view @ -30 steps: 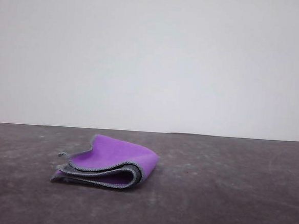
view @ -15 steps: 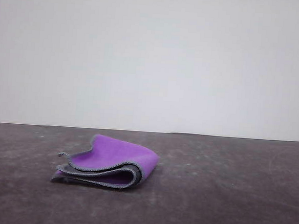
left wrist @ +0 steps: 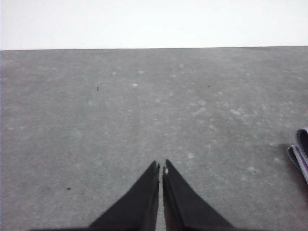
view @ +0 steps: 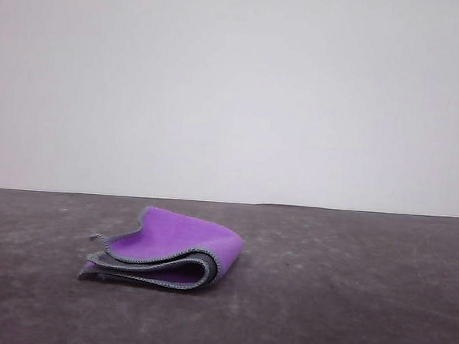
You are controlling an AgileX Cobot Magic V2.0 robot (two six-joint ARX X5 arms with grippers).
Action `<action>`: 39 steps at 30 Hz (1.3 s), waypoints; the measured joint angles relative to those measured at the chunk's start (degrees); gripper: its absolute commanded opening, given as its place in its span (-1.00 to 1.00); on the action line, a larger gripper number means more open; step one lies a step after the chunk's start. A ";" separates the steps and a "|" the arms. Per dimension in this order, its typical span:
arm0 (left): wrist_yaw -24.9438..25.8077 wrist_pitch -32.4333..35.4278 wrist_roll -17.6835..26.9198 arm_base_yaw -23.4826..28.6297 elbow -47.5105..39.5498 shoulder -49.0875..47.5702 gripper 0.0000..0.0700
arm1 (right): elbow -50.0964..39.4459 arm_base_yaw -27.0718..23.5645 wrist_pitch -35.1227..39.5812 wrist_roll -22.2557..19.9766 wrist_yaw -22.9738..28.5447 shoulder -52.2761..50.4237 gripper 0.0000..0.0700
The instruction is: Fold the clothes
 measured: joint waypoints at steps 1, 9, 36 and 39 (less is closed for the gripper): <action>-0.01 0.00 0.00 0.00 0.00 0.00 -1.00 | 0.00 0.00 0.00 0.00 0.00 0.00 -0.97; -0.01 0.00 0.00 0.00 0.00 0.00 -1.00 | 0.00 0.00 0.00 0.00 0.00 0.00 -0.97; -0.02 0.00 0.00 0.00 0.00 0.00 -1.00 | 0.00 0.00 0.00 0.00 0.00 0.00 -0.97; -0.01 0.00 0.00 0.00 0.00 0.00 -1.00 | -0.02 0.00 0.00 0.00 0.00 0.00 -0.97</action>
